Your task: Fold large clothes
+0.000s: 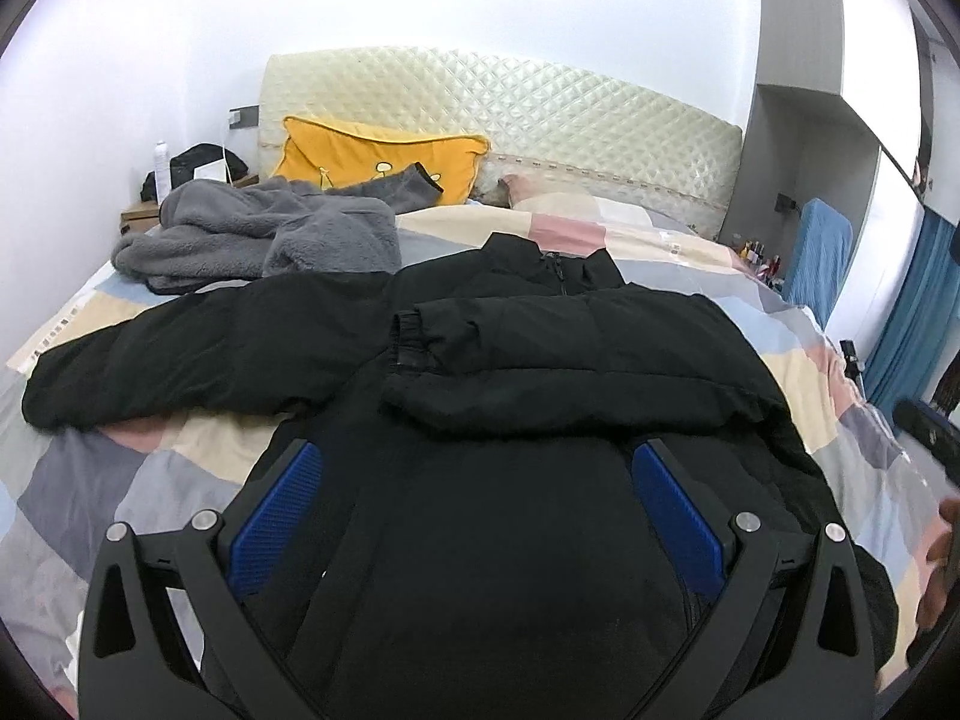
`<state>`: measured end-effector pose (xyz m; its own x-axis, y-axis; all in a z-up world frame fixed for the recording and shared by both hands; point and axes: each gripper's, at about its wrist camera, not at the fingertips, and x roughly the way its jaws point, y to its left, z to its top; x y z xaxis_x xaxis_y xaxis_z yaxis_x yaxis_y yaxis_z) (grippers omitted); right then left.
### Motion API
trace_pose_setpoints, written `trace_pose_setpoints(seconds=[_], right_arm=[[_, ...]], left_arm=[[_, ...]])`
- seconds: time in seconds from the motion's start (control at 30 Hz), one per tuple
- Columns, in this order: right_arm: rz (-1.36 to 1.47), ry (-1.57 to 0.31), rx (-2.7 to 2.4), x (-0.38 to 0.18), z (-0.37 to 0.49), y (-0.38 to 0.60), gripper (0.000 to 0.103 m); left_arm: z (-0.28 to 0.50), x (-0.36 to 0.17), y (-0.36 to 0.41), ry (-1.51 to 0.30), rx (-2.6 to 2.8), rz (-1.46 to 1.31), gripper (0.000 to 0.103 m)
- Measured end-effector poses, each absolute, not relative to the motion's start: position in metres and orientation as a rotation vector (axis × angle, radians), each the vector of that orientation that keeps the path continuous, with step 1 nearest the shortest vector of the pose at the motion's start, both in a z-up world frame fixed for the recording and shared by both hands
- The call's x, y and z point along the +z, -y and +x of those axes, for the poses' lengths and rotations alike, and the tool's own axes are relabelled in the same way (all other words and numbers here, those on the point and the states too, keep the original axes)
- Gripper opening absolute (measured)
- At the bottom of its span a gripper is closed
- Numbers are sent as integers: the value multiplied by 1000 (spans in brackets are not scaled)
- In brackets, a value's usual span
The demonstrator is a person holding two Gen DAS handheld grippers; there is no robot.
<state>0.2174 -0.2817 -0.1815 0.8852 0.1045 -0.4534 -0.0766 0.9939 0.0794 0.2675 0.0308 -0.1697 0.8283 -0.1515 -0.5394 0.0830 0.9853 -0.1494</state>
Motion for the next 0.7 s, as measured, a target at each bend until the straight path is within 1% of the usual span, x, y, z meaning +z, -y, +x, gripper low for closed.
trace_pose_setpoints(seconds=[0.1,0.23,0.47,0.5,0.53,0.6,0.7], right_arm=[[38,-456,94,-180,196,275,85],[79,-423,116,-174,169,275,87],[98,-402,107,-176,132,274,87],[88,-388,102,-174,127,272,90],[86,-376,101,-173,124,272,95],[98,-343,110,-173,118,272,99],[103,-341,114,-175,122,273,100]], left_arm=[[259,-170,-31,-580,-141,-117,103],[248,-169,-22,-580,-197,-105,103],[231,-174,-6,-577,-219,-14,103],[230,-174,-5,-578,-220,-8,103],[228,-175,-4,-579,-222,1,103],[226,-175,-5,-570,-218,6,103],[224,-173,-10,-557,-193,-8,103]])
